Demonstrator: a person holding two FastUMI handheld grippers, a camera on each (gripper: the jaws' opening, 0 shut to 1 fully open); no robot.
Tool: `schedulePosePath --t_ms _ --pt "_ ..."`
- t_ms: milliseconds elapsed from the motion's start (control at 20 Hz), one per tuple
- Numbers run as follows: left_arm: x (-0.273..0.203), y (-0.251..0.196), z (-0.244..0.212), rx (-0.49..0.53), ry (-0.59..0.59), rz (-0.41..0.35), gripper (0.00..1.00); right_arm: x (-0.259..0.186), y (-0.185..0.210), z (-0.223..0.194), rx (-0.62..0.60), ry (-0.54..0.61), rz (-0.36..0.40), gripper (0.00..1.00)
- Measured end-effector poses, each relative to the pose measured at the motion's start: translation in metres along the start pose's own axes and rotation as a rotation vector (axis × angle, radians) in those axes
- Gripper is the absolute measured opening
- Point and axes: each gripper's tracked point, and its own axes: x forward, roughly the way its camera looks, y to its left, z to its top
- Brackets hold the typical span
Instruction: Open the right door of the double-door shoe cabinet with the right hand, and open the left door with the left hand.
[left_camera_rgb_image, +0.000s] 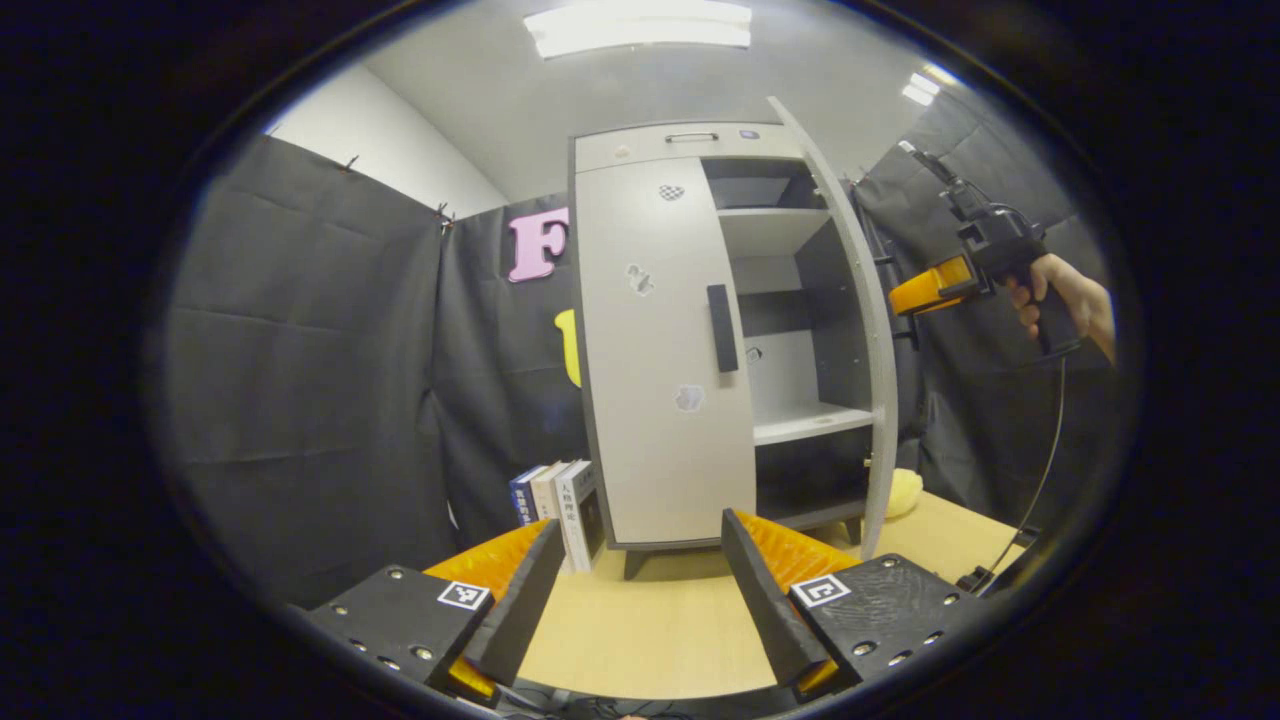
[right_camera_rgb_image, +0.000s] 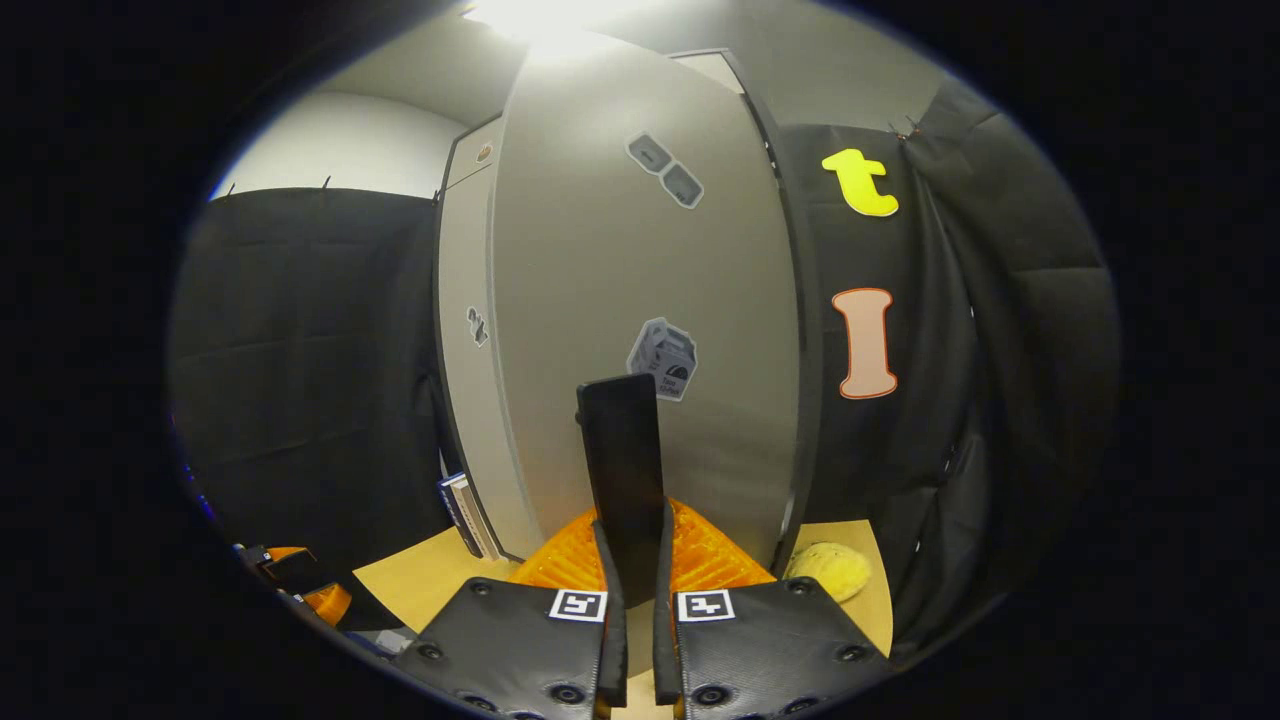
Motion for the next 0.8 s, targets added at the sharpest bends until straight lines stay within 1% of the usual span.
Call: schedulePosePath --t_ms 50,200,250,300,550,750,800 --pt "0.002 -0.004 0.000 0.000 -0.001 -0.008 0.94 -0.002 -0.003 0.000 -0.002 0.001 0.001 0.10" --pt "0.009 -0.017 0.000 -0.002 0.000 -0.031 0.93 -0.008 -0.015 0.000 -0.006 0.002 -0.005 0.12" --pt "0.011 -0.021 0.001 0.000 -0.002 -0.038 0.92 -0.011 -0.020 -0.001 -0.009 0.000 -0.013 0.10" --pt "0.013 -0.025 0.002 0.001 -0.004 -0.045 0.93 -0.014 -0.026 -0.002 -0.011 -0.002 -0.020 0.11" --pt "0.021 -0.050 0.002 0.005 0.000 -0.084 0.94 -0.025 -0.053 -0.001 -0.012 -0.015 -0.057 0.11" --pt "0.022 -0.068 0.008 0.016 -0.009 -0.102 0.93 -0.033 -0.085 -0.002 0.000 -0.031 -0.120 0.11" --pt "0.022 -0.071 0.009 0.018 -0.011 -0.102 0.93 -0.032 -0.098 0.000 0.002 -0.039 -0.151 0.07"
